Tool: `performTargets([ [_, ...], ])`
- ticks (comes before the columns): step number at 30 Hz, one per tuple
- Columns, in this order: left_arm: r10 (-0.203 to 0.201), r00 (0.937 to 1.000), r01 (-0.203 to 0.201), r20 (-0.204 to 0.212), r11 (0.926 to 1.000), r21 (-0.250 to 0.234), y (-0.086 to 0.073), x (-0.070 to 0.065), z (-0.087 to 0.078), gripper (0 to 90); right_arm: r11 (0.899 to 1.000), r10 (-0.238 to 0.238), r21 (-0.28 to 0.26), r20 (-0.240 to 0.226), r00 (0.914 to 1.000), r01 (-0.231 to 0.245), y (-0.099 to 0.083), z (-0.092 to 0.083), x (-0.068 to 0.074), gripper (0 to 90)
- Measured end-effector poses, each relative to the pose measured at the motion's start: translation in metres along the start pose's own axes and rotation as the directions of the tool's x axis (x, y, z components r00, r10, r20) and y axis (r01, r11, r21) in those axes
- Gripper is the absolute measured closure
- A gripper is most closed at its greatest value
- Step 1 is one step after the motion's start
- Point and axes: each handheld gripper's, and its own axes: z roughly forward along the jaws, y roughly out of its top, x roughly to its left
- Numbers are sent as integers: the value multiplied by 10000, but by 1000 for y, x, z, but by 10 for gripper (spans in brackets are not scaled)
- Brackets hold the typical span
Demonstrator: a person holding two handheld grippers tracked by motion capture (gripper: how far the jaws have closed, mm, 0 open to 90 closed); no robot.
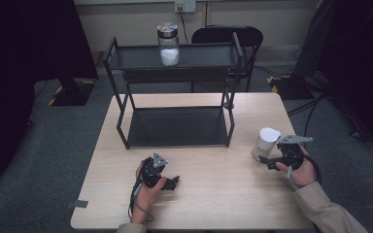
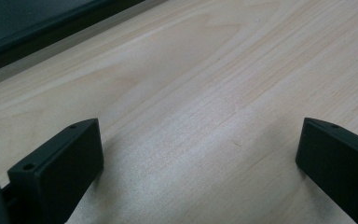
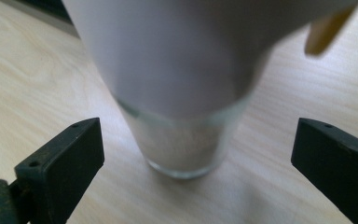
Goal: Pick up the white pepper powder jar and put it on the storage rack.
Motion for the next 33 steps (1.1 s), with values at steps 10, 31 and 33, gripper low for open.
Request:
performTargets([
  [10,-2,10000,2,0,10000,-3,0,0,0,0,9959,555,-729,212,9982,-538,5,15,12,119],
  [31,-3,10000,3,-1,10000,-3,0,0,0,0,9951,42,-989,-223,9997,-64,12,20,15,299],
  [33,-4,10000,4,-1,10000,-4,0,0,0,0,9957,-121,-926,-389,9992,85,15,18,16,299],
])
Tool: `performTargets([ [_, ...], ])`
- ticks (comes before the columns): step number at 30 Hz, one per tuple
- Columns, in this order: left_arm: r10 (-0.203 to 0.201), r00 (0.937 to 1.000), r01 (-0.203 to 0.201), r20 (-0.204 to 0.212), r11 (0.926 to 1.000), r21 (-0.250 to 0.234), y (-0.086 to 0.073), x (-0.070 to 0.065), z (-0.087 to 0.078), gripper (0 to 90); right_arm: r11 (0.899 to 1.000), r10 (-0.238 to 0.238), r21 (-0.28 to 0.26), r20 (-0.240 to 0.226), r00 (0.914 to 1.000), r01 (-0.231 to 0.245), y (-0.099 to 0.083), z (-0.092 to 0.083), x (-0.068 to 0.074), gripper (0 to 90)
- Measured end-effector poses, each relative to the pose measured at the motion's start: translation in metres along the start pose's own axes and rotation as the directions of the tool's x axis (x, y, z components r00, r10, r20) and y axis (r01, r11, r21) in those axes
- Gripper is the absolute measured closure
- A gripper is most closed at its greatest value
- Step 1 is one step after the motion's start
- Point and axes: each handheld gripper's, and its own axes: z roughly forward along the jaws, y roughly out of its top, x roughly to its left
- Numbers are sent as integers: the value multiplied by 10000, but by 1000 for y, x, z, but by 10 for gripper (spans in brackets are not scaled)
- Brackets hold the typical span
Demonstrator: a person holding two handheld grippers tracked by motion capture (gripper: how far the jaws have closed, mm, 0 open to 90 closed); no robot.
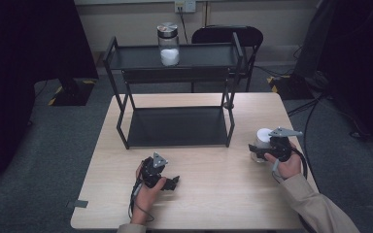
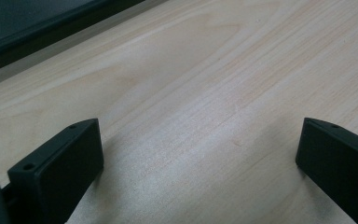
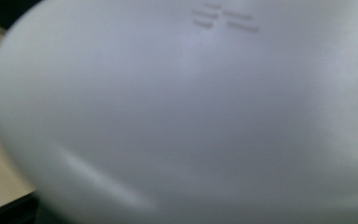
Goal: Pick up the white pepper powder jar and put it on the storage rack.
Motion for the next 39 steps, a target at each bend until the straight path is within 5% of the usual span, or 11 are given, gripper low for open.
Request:
performTargets([
  [5,1,10000,-1,0,10000,1,0,0,0,0,9991,-414,94,-404,9983,418,10,-2,4,299],
  [12,0,10000,0,0,10000,-1,0,0,0,0,9991,-354,203,-1032,9940,377,23,-2,6,299],
  [30,0,10000,0,2,10000,-1,0,0,0,0,9935,-859,611,-1552,9841,964,54,3,26,299],
  [39,3,10000,-3,0,10000,-1,0,0,0,0,9895,-1139,637,-2070,9717,1295,77,0,39,300],
])
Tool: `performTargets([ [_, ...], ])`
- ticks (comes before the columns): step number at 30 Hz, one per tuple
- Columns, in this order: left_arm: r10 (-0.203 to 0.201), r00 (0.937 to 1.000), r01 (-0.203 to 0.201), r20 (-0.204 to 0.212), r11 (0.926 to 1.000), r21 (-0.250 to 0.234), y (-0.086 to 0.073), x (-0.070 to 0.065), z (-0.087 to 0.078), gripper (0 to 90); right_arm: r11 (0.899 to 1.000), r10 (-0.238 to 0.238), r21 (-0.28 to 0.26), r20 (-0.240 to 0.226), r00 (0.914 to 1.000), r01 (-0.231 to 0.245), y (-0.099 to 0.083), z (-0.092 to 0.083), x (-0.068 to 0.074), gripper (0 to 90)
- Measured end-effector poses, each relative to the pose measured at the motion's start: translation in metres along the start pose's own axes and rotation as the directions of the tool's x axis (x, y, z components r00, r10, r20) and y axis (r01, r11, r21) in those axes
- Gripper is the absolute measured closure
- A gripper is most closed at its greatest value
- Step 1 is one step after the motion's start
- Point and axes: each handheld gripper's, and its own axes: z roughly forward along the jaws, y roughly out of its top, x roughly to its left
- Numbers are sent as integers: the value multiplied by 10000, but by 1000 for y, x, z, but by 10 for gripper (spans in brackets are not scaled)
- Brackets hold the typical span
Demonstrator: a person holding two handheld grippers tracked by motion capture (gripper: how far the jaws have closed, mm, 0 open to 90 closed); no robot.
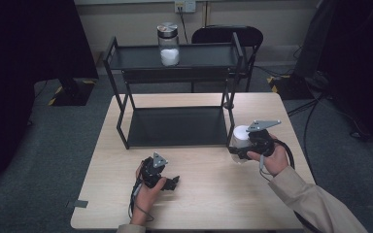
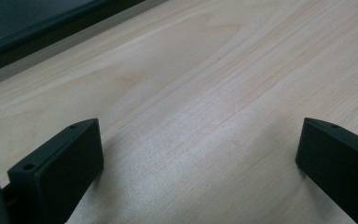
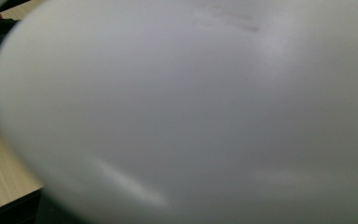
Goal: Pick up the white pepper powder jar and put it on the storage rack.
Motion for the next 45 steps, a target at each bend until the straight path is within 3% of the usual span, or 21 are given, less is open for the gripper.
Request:
performTargets([
  [11,-25,10000,25,-5,10000,-4,0,0,0,0,9996,-234,113,-589,9980,241,26,4,4,300],
  [17,-8,10000,8,-11,10000,-3,0,0,0,0,9988,-473,113,-666,9967,482,47,7,10,300],
  [27,-17,10000,17,-15,10000,-8,0,0,0,0,9985,-542,-184,-1199,9913,524,79,10,13,300],
  [45,-51,10000,51,-15,10000,-22,0,-1,0,0,9982,-511,-361,-990,9938,478,127,9,6,300],
])
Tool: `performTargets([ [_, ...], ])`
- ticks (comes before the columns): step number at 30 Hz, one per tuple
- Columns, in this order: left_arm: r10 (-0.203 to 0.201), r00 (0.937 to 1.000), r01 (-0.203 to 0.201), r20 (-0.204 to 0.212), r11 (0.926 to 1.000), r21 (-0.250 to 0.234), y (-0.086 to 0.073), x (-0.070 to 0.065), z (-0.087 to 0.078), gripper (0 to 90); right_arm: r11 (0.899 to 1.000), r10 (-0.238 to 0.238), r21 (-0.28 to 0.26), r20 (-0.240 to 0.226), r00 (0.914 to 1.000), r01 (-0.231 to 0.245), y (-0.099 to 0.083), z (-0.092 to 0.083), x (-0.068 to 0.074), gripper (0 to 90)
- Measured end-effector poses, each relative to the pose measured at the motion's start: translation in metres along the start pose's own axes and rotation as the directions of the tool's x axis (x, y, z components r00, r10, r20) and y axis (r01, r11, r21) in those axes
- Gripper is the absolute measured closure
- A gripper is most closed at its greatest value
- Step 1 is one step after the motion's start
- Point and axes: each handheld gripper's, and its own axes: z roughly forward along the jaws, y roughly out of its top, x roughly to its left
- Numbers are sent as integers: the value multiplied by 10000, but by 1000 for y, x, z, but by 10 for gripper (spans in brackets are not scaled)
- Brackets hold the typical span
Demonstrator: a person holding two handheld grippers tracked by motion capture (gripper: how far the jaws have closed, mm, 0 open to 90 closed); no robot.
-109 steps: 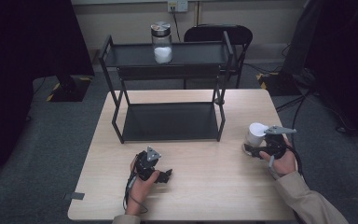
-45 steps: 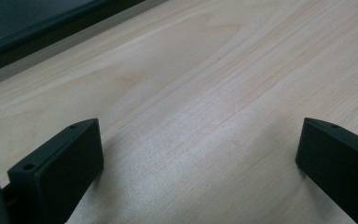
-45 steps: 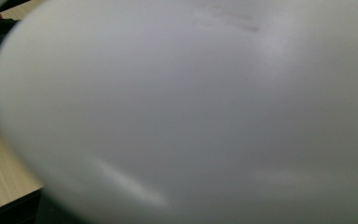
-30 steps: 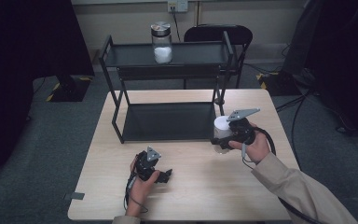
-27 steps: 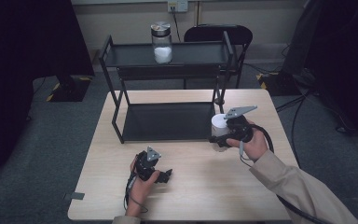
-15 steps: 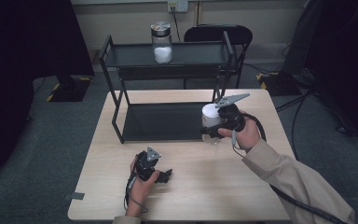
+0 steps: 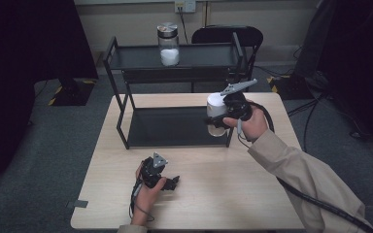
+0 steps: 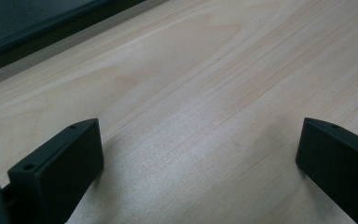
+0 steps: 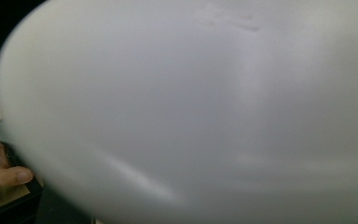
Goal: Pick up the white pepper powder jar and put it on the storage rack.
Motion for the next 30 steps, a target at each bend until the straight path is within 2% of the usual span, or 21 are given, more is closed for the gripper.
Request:
performTargets([
  [10,-7,10000,7,4,10000,5,0,0,0,0,9996,45,-275,104,9999,-42,21,-7,-4,300],
  [30,-9,10000,9,3,10000,16,0,0,0,0,9991,-14,-432,359,9994,29,63,-15,-4,301],
])
